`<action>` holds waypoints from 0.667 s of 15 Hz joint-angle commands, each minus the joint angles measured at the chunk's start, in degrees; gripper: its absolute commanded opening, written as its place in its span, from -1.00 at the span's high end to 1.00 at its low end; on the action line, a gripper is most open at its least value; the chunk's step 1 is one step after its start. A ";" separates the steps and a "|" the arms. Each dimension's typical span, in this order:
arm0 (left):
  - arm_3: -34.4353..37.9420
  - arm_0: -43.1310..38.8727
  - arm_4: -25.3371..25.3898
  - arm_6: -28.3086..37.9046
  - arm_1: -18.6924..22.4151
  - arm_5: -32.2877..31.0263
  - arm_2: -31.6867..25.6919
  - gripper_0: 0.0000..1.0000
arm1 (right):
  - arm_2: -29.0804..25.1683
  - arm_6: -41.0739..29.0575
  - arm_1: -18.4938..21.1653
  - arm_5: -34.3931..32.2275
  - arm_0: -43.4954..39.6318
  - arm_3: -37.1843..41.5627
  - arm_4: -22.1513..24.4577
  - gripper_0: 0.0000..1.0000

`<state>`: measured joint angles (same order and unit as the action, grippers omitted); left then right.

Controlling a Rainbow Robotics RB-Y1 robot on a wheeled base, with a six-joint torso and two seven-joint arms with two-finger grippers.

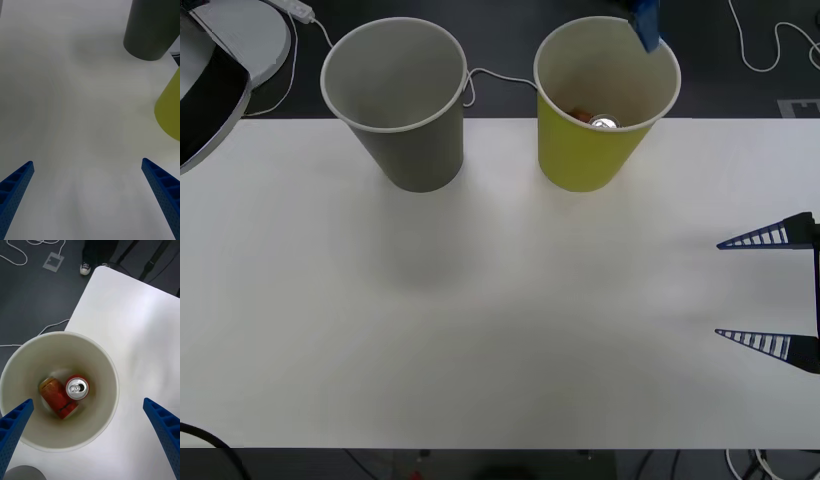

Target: Put the can into the green bin and the plastic bottle into the gray bin

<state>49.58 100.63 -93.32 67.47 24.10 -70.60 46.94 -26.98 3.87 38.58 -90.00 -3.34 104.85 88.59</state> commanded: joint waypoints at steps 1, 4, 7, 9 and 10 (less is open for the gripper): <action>8.95 -5.80 -0.37 -1.90 4.99 -3.50 -5.20 -1.00 | 0.00 0.00 0.00 0.00 0.00 0.00 0.00 -1.00; 17.39 -12.12 -1.25 -2.60 9.65 -7.80 -11.17 -1.00 | 0.00 0.00 0.00 0.00 0.00 0.00 0.00 -1.00; 26.09 -19.68 -2.22 -3.13 14.40 -11.05 -17.06 -1.00 | 0.00 0.00 0.00 0.00 0.00 0.00 0.00 -1.00; 32.24 -26.80 -2.84 -3.83 17.47 -13.60 -23.48 -1.00 | 0.00 0.00 0.00 0.00 0.00 0.00 0.00 -1.00; 35.23 -30.41 -3.01 -4.36 18.70 -14.75 -26.90 -1.00 | 0.00 0.00 0.00 0.00 0.00 0.00 0.00 -1.00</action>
<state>80.87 74.95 -96.03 63.78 41.09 -83.76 24.51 -26.98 3.87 38.58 -90.00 -3.34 104.85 88.59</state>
